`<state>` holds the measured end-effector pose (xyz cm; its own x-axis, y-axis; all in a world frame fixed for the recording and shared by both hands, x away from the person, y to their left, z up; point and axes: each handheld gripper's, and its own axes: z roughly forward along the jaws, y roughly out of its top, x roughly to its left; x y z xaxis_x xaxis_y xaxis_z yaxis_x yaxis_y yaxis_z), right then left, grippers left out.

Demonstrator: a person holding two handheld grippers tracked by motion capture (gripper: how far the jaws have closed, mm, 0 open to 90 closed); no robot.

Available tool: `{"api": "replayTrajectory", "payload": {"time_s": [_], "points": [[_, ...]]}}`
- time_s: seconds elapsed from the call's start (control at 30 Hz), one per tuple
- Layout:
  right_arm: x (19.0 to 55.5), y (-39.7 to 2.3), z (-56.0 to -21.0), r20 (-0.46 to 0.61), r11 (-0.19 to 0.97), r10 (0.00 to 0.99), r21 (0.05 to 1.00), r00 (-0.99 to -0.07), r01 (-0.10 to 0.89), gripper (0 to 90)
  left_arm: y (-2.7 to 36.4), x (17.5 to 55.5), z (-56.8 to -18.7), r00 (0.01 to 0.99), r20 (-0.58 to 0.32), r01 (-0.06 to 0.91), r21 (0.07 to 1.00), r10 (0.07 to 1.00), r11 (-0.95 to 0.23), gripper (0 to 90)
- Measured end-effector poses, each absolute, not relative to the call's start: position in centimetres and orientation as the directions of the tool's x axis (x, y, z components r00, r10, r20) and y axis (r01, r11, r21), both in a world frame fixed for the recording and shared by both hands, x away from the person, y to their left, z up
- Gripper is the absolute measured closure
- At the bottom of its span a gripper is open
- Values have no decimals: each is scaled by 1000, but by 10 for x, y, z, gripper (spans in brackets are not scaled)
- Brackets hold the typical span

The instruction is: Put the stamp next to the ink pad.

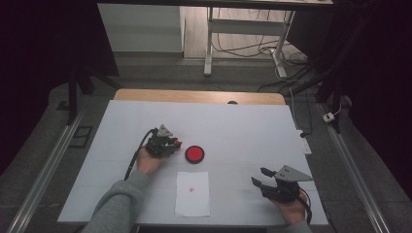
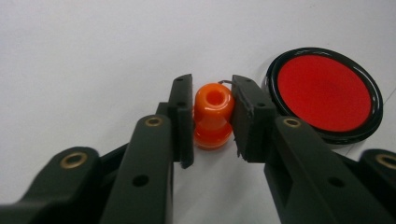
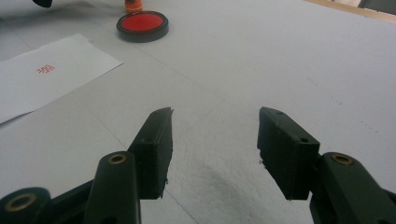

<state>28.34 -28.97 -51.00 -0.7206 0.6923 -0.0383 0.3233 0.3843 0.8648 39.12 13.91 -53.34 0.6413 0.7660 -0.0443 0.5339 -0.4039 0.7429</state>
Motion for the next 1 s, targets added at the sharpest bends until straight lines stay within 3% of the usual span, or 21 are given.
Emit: {"api": "replayTrajectory", "payload": {"time_s": [0.5, 0.67, 1.0], "points": [[284, -290, -510, -38, 387, 690, 863, -723, 324, 444, 153, 367, -507, 651, -128, 536, 775, 748, -334, 392], [284, -293, -509, -33, 380, 692, 867, -722, 324, 443, 161, 344, -497, 660, -117, 531, 771, 742, -351, 339], [286, -293, -510, -50, 397, 694, 859, -718, 323, 425, 195, 300, -490, 647, -146, 528, 794, 748, -301, 336]]}}
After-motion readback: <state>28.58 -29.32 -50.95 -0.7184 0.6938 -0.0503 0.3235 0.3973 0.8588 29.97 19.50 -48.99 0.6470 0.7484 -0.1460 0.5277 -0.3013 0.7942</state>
